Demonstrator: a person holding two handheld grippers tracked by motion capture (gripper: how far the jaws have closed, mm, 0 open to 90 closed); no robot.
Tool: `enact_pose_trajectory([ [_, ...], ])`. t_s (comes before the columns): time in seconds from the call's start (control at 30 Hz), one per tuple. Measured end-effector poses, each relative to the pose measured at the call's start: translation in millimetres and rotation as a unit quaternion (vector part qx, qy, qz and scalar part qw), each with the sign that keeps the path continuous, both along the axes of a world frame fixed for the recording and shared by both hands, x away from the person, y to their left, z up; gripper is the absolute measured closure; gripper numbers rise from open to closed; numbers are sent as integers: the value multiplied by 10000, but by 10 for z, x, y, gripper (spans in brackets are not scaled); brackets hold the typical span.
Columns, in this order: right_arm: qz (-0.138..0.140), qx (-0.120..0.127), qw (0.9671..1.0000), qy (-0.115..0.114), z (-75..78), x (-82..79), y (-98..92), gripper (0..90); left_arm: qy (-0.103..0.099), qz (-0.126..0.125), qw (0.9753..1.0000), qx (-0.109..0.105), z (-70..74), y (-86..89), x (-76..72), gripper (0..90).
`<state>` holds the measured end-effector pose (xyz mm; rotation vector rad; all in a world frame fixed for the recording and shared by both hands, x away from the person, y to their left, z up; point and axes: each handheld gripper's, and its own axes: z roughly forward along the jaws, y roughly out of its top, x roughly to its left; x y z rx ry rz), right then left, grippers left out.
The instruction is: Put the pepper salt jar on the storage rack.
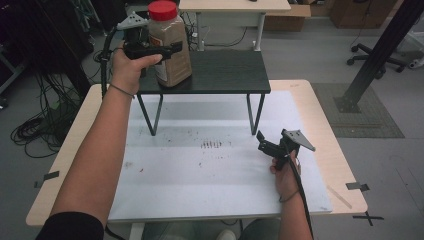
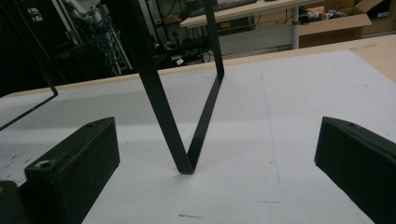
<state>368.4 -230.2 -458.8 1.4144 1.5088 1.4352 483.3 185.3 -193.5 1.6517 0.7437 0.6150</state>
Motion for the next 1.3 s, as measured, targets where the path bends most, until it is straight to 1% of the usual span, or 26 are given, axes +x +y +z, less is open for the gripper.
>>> enact_pose_trajectory([
  [0.23, 11, 16, 10000, -14, -1, 5, -3, 0, -13, -2, 10000, 0, -2, -4, 2, 248],
  [0.37, 6, 14, 10000, -15, -1, 4, -5, 0, -39, 57, 10000, -1, -2, -20, -6, 235],
  [0.47, 11, 14, 10000, -11, -1, 3, -2, 0, -30, 110, 9998, -150, 20, -41, -15, 146],
  [0.53, 3, 17, 10000, -11, -1, 3, -4, 0, -59, 251, 9996, -140, 25, -63, -20, 79],
  [0.57, 4, 15, 10000, -12, -1, 3, -4, 0, -13, 239, 9996, -124, 20, -66, -16, 54],
  [0.6, 3, 9, 10000, -11, 0, 2, -3, 0, 74, 229, 9996, -132, 9, -71, -8, 38],
  [0.63, 3, 15, 10000, -4, 0, 1, -2, 0, 117, 217, 9995, -178, 2, -72, -5, 34],
  [0.67, 4, 15, 10000, -5, 0, 1, -3, 0, 157, 226, 9995, -160, -5, -73, -1, 33],
  [0.7, 2, 16, 10000, -3, 0, 0, -3, 0, 174, 224, 9995, -152, -10, -73, 0, 22],
  [0.77, 3, 15, 10000, -4, 0, 0, -3, 0, 199, 210, 9994, -202, -11, -69, 0, 10],
  [0.93, 5, 15, 10000, -11, 1, 2, -3, 0, 184, 240, 9994, -141, 4, -49, -16, 2],
  [1.0, 4, 13, 10000, -11, 1, 2, -3, 0, 185, 268, 9994, -149, 8, -42, -22, 2],
  [1.03, 5, 10, 10000, -13, 1, 1, -3, 0, 228, 255, 9993, -162, 16, -31, -33, 2],
  [1.07, 1, 3, 10000, -13, 2, -1, -2, 0, 209, 271, 9993, -130, 22, -27, -41, 2],
  [1.3, 5, 1, 10000, -17, 1, 0, -2, 0, 159, 213, 9995, -158, 65, -4, -116, 2],
])
